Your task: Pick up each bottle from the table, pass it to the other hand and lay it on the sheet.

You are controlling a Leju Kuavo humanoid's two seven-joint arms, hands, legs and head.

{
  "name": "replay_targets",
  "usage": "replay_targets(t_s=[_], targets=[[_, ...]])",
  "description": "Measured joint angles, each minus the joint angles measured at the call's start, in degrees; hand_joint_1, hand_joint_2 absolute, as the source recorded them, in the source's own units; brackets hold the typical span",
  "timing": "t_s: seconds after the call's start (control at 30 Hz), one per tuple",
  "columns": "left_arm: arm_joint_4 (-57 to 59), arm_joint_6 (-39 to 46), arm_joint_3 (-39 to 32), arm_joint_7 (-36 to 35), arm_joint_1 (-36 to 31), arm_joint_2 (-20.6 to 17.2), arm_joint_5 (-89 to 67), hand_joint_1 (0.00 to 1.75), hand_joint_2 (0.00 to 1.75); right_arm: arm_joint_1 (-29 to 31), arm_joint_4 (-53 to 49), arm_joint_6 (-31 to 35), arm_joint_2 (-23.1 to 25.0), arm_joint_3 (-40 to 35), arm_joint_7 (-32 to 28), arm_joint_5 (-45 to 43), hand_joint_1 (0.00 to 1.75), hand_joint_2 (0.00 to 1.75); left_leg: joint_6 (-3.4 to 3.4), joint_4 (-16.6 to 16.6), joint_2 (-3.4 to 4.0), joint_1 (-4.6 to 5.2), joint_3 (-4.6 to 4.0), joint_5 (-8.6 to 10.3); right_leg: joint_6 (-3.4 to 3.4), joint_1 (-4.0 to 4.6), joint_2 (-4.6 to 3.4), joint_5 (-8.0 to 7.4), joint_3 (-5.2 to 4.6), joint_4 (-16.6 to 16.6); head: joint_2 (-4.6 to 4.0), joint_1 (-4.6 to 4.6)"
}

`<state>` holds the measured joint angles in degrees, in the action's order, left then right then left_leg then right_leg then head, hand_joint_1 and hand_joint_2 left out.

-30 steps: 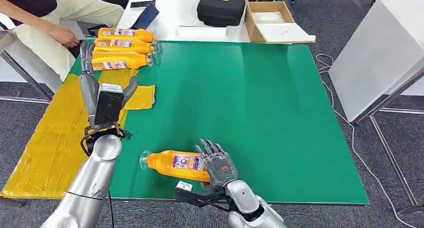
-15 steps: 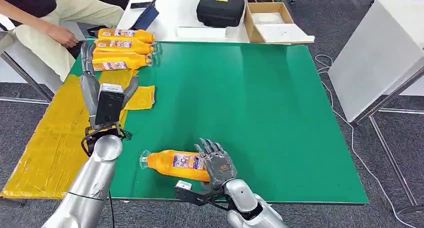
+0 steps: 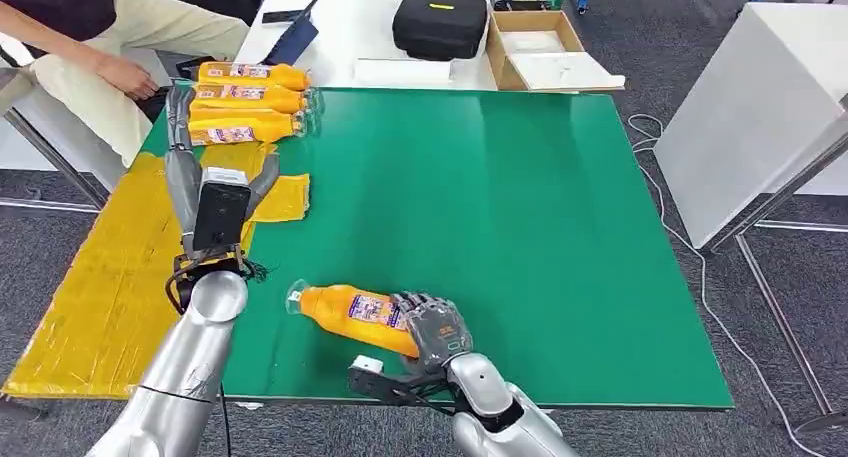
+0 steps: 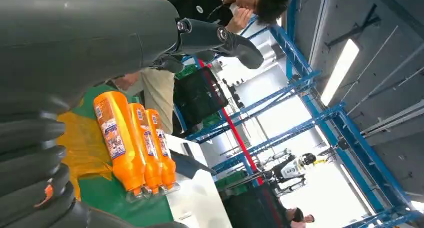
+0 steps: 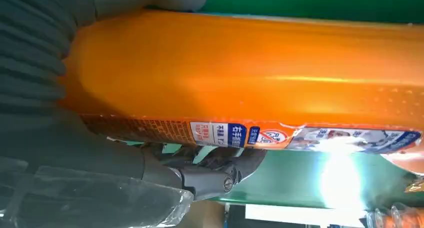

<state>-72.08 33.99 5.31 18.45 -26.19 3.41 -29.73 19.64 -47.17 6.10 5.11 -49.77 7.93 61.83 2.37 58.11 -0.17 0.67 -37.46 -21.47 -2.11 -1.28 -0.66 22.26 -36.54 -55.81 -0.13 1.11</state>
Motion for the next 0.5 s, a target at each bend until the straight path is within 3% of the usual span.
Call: replay_targets(t_s=[0.3,0.5], targets=[[-0.11,-0.26,0.0,0.26,1.01,0.02,0.17,0.0,1.75,-0.41,-0.52,1.25,-0.09,3.03,0.11,-0.35,1.75,1.75,0.15,0.0,-0.12,0.04,0.0,0.09,0.05,0.01,0.02,-0.02,0.1,0.0,0.0,0.0],[-1.88,-1.22,-0.02,0.28,3.58,0.33,0.22,0.0,1.75,-3.18,-3.26,9.08,-0.74,7.89,-0.09,-1.44,1.75,1.75,0.26,0.01,-0.14,0.14,-0.19,0.16,-0.11,-0.02,0.02,-0.14,0.59,-0.01,0.0,-0.02]])
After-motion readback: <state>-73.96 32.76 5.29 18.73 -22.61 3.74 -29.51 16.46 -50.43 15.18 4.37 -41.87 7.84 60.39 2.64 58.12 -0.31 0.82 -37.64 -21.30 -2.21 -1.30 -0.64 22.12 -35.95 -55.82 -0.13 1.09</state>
